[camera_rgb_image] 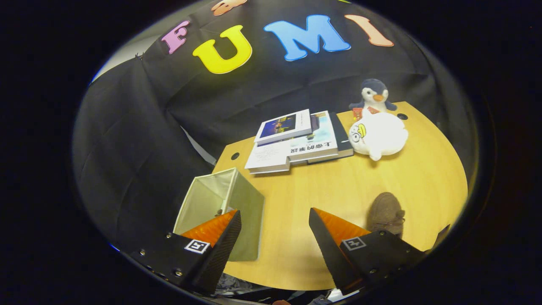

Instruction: Open the storage box then place both shoes into the box .Put the left shoe in first, then the right shoe, with the right side of both shoes facing outward in a uniform manner.

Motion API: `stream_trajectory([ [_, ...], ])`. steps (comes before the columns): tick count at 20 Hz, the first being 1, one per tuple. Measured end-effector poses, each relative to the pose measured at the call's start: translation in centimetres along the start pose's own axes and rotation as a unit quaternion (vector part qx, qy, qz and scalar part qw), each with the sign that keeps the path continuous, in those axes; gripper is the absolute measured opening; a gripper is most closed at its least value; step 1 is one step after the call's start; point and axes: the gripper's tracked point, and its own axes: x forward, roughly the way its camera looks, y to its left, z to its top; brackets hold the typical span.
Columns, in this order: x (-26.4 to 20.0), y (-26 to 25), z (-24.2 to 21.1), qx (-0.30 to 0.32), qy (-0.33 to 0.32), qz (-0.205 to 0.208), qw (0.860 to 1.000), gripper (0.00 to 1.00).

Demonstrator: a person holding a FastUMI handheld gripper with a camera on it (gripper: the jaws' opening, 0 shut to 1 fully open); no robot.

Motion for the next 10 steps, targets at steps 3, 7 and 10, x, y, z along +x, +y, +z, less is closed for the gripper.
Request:
stream_trajectory([
  [3, -1.0, -3.8, -0.1, 0.001, -0.003, -0.030, 1.000, 0.98],
  [7, -2.0, -8.7, -0.8, -0.015, -0.001, -0.075, 0.997, 0.98],
  [10, -2.5, -11.9, -1.5, -0.022, 0.005, -0.100, 0.995, 0.98],
])
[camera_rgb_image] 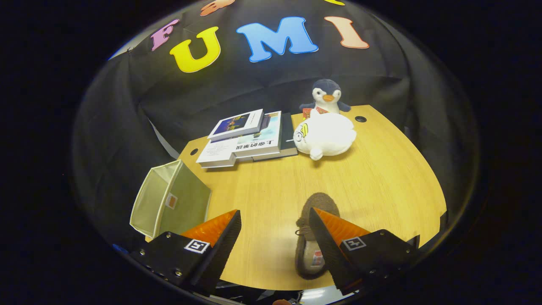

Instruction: Open the storage box then place both shoes into the box .Put the left shoe in first, then the right shoe, with the right side of both shoes facing outward in a uniform manner.

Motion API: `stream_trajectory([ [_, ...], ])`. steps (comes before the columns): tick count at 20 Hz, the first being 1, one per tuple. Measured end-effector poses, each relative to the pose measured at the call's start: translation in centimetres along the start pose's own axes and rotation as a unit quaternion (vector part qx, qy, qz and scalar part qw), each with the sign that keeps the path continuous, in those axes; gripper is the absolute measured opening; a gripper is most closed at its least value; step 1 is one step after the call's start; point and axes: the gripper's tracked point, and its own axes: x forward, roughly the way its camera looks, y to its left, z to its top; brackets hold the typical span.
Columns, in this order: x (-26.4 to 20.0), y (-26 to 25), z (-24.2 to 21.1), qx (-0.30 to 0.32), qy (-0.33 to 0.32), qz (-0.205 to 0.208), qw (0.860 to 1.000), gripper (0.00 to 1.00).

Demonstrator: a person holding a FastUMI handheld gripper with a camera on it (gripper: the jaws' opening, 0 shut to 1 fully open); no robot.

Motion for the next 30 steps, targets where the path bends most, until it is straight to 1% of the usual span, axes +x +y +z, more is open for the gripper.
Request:
stream_trajectory([
  [6, 1.1, -5.6, -2.8, -0.021, 0.025, -0.044, 0.998, 0.98],
  [11, 2.2, -8.2, -5.9, -0.019, 0.061, -0.049, 0.997, 0.98],
  [18, 3.9, -10.5, -9.3, -0.043, 0.109, -0.059, 0.991, 0.98],
  [21, 4.8, -11.0, -10.6, -0.047, 0.127, -0.063, 0.989, 0.95],
  [23, 5.2, -11.1, -11.0, -0.039, 0.134, -0.060, 0.988, 0.86],
  [24, 5.4, -10.8, -11.1, -0.029, 0.136, -0.051, 0.989, 0.86],
  [26, 5.7, -10.0, -11.3, -0.002, 0.140, -0.036, 0.990, 0.67],
  [27, 5.8, -9.7, -11.4, 0.010, 0.141, -0.030, 0.989, 0.53],
  [28, 6.0, -9.6, -11.3, 0.022, 0.142, -0.032, 0.989, 0.46],
  [29, 5.9, -9.5, -11.5, 0.027, 0.146, -0.033, 0.988, 0.33],
  [30, 5.9, -9.5, -11.5, 0.033, 0.149, -0.034, 0.988, 0.33],
])
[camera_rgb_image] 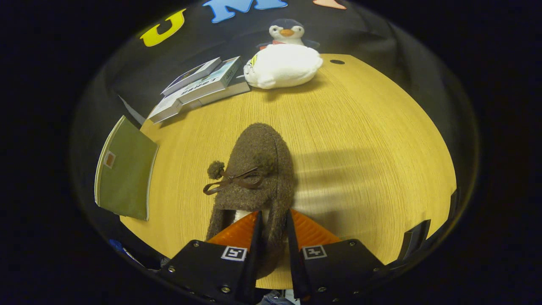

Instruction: Open the storage box then place both shoes into the box .Put the left shoe in first, then the right shoe, with the right side of both shoes facing outward in a uniform manner.

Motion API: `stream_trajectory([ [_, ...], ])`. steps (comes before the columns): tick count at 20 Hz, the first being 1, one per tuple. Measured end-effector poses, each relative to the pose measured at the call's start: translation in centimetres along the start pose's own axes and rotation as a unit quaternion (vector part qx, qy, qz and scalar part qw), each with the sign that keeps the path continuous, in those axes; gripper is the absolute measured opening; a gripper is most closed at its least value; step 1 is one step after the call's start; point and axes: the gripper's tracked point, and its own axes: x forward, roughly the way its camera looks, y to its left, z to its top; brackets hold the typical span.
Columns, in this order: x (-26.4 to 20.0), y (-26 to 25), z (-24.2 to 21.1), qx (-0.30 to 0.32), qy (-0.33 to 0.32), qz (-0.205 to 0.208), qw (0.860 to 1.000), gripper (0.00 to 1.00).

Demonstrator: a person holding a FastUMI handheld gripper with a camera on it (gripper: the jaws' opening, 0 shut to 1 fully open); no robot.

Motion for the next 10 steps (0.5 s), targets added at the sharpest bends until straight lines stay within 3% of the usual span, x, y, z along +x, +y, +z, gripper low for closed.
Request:
stream_trajectory([
  [2, -0.3, -1.1, 0.7, 0.026, -0.011, -0.023, 0.999, 0.33],
  [3, 0.2, -0.9, 0.5, 0.049, -0.008, -0.019, 0.999, 0.05],
  [10, -1.7, 1.5, 1.7, 0.104, -0.027, 0.003, 0.994, 0.05],
])
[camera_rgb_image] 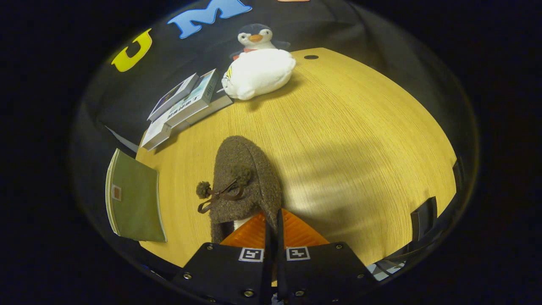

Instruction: Open the storage box then place both shoes into the box .Put the left shoe in first, then the right shoe, with the right side of both shoes facing outward in a uniform manner.

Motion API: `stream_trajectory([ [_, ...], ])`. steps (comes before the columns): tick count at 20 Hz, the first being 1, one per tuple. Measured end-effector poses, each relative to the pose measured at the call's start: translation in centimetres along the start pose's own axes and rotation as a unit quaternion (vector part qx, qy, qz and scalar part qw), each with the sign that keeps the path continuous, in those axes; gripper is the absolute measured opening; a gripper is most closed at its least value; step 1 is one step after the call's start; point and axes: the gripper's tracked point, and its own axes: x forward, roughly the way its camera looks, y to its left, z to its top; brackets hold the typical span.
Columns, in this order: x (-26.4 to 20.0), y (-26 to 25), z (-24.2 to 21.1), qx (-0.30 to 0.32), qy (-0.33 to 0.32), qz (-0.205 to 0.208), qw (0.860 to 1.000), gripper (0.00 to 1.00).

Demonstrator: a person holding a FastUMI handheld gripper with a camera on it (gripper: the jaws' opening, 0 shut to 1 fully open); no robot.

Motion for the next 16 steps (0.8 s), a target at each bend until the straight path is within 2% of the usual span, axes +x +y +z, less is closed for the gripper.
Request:
stream_trajectory([
  [12, -5.2, 11.3, 2.5, 0.016, -0.043, 0.063, 0.997, 0.05],
  [16, -6.3, 15.0, 2.7, 0.008, -0.052, 0.072, 0.996, 0.05],
])
